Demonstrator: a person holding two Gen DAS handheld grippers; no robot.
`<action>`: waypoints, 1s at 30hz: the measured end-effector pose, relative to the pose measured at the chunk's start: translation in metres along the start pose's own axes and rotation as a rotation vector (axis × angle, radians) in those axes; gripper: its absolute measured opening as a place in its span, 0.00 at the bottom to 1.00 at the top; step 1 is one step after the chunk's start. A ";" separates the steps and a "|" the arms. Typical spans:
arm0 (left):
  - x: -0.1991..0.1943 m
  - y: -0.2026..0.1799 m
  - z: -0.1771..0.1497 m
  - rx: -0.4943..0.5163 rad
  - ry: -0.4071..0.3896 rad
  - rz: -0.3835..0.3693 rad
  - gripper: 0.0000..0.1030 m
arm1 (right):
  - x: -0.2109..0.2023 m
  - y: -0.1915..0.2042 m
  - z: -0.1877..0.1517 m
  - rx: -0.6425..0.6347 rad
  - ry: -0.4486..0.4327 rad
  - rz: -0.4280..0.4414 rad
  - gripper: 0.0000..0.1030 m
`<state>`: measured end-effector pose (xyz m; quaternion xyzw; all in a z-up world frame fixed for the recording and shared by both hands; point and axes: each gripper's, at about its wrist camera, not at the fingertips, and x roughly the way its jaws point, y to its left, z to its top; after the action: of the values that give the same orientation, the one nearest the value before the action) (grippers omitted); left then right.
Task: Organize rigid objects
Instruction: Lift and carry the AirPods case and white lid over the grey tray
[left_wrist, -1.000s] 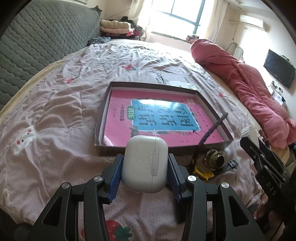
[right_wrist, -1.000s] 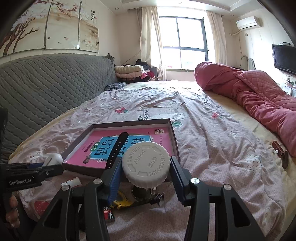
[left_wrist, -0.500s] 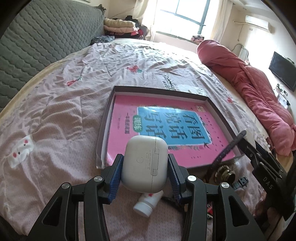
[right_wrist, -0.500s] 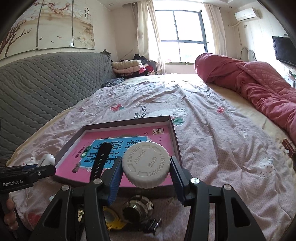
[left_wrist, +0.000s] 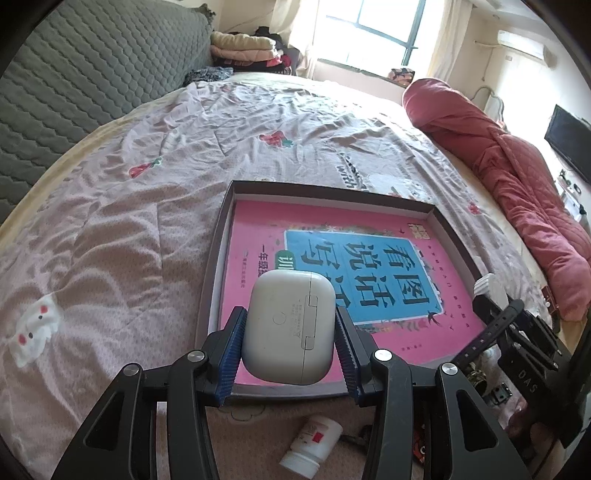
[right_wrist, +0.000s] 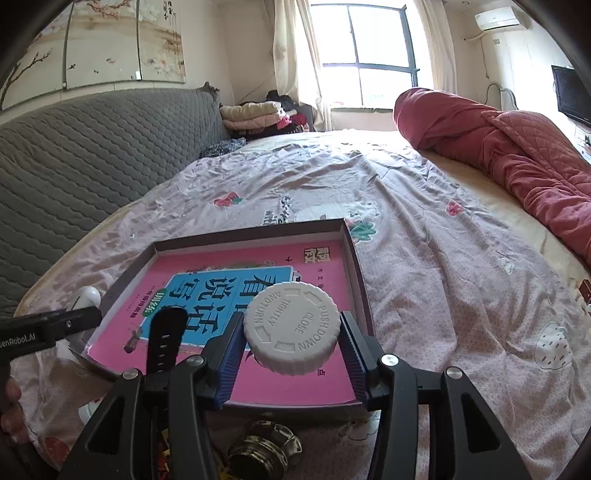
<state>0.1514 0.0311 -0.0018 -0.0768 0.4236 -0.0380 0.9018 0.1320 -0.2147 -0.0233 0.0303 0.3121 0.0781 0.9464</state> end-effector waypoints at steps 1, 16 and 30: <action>0.002 0.000 0.001 0.000 0.007 -0.004 0.47 | 0.002 0.001 0.000 -0.011 0.006 0.004 0.49; 0.031 -0.007 -0.001 0.033 0.075 0.008 0.47 | 0.020 -0.002 -0.006 -0.035 0.066 -0.008 0.49; 0.044 -0.007 -0.011 0.041 0.128 -0.007 0.47 | 0.029 0.009 -0.011 -0.115 0.118 -0.020 0.49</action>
<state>0.1717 0.0168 -0.0408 -0.0573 0.4791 -0.0548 0.8742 0.1472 -0.2005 -0.0477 -0.0320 0.3627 0.0883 0.9271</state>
